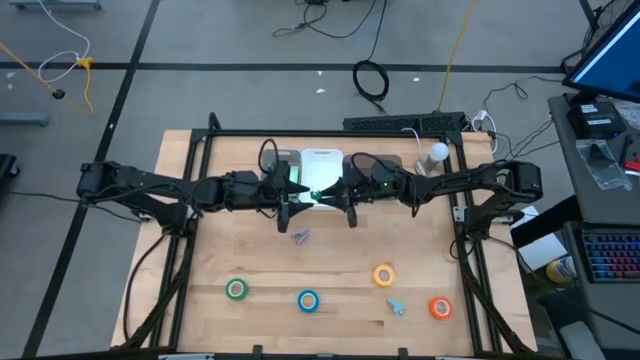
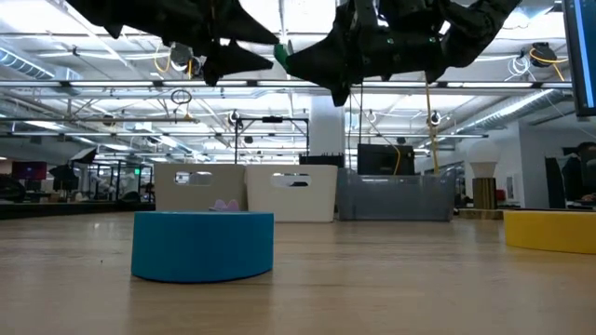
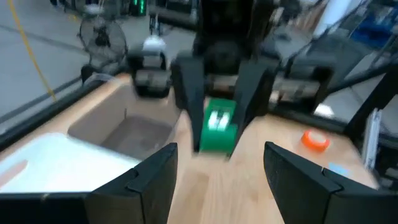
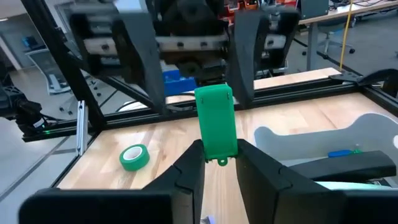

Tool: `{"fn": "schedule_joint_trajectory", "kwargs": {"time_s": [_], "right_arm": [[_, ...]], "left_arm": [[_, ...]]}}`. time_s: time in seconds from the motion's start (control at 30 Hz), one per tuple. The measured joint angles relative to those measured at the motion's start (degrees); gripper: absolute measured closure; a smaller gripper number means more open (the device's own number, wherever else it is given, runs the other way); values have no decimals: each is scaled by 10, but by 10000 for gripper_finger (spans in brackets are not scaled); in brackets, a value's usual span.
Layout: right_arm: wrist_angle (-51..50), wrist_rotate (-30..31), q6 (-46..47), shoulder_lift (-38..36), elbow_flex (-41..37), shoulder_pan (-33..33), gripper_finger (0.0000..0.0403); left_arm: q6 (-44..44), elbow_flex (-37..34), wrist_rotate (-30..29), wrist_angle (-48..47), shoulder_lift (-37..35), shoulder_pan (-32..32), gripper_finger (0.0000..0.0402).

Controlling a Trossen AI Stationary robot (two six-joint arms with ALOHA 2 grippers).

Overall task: Pick and place Stapler, Stapler remover, tape
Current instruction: Put the green stapler into the gray bin

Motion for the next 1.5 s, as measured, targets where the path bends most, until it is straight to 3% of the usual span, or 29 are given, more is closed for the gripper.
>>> {"fn": "schedule_joint_trajectory", "kwargs": {"time_s": [0.37,0.77,0.9,1.3,1.5], "right_arm": [[8,1,14,0,0,0,332],[8,0,25,0,0,0,332],[10,0,25,0,0,0,332],[10,-12,27,0,0,4,332],[9,-13,27,0,0,5,332]], "left_arm": [[0,1,1,83,49,-2,163],[0,1,1,111,56,-1,165],[-1,1,1,107,57,-1,193],[-9,1,2,108,57,-1,327],[-12,1,8,107,57,-1,333]]}}
